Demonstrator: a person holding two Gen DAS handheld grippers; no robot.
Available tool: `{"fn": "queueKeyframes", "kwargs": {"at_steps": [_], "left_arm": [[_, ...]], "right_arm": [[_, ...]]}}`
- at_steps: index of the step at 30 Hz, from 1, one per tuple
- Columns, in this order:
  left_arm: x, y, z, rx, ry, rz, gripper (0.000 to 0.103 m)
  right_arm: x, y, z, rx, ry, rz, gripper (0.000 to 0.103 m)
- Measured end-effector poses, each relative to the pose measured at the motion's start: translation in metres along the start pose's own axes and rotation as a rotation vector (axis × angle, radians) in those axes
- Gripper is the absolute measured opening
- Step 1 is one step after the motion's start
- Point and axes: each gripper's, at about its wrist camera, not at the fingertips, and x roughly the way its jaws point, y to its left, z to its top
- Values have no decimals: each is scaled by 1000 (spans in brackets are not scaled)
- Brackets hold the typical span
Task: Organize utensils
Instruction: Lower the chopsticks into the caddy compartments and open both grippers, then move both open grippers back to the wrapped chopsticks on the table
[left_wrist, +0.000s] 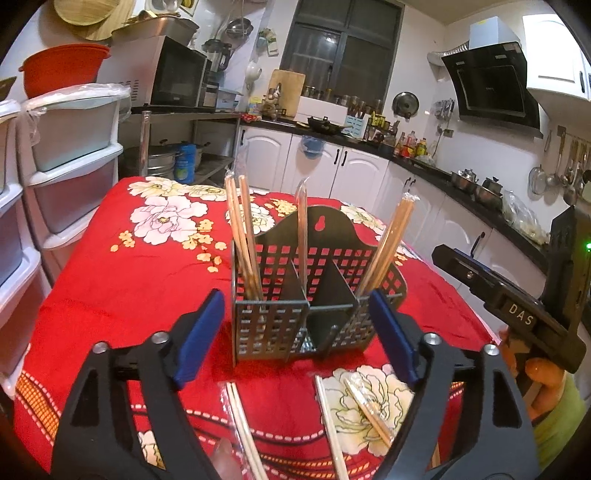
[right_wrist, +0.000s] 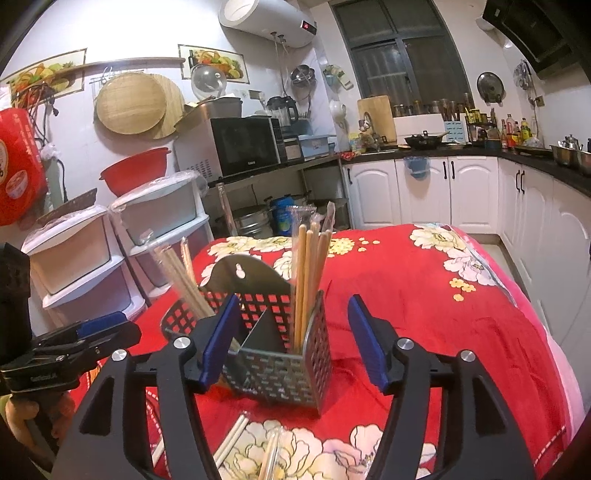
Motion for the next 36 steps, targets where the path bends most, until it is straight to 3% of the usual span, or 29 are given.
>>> {"fn": "queueKeyframes", "kwargs": {"at_steps": [6, 36], "left_arm": [[-8, 2, -9, 0, 2, 14, 91], [-19, 17, -62, 6, 110, 112, 91]], "right_arm": [[-13, 4, -10, -13, 15, 8, 64], [-21, 24, -72, -95, 195, 33, 68]]}}
